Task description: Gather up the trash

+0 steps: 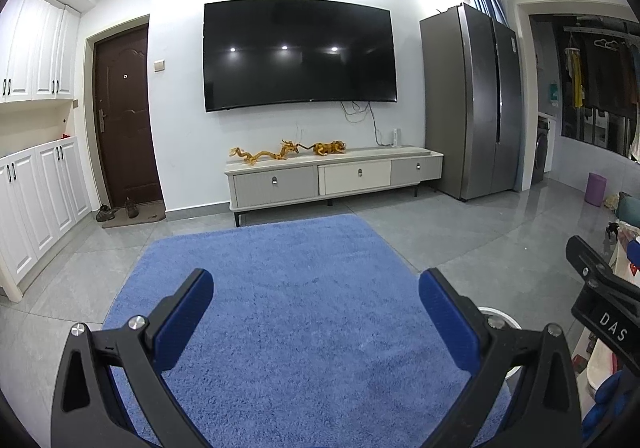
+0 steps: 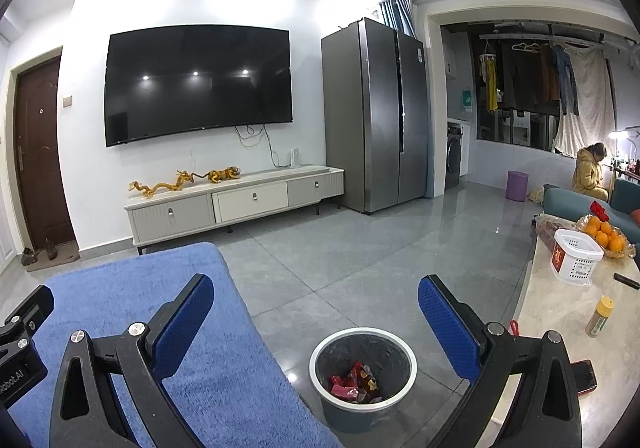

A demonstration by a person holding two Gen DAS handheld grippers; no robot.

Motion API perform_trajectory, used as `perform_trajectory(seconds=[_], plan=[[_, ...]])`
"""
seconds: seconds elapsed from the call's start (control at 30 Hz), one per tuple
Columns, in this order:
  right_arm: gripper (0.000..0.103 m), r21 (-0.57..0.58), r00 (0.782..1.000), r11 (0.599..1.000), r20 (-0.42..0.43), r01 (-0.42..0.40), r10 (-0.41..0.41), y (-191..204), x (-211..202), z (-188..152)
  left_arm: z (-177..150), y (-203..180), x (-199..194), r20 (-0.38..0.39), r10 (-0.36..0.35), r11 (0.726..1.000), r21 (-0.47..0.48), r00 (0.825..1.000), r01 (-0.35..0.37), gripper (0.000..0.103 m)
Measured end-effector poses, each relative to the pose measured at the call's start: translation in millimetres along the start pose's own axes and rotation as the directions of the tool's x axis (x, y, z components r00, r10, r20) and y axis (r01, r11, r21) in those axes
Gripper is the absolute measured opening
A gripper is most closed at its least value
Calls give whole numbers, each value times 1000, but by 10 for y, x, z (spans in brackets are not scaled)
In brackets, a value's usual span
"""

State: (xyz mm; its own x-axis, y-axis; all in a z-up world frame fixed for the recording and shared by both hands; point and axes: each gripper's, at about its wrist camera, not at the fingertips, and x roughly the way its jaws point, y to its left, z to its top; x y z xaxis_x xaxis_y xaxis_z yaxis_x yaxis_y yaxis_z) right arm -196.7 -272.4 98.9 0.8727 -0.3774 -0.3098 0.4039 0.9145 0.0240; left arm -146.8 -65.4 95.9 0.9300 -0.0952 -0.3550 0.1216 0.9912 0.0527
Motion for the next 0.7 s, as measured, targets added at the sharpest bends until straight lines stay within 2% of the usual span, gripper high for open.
perform_trajectory(seconds=[0.4, 0.7], plan=[[103, -8, 998, 1000, -65, 11, -12, -26, 308, -98, -81, -81, 312, -61, -3, 1000, 17, 998, 4, 103], [103, -24, 998, 1000, -63, 17, -19, 15, 438, -138, -106, -76, 448, -66, -10, 1000, 8, 998, 11, 103]])
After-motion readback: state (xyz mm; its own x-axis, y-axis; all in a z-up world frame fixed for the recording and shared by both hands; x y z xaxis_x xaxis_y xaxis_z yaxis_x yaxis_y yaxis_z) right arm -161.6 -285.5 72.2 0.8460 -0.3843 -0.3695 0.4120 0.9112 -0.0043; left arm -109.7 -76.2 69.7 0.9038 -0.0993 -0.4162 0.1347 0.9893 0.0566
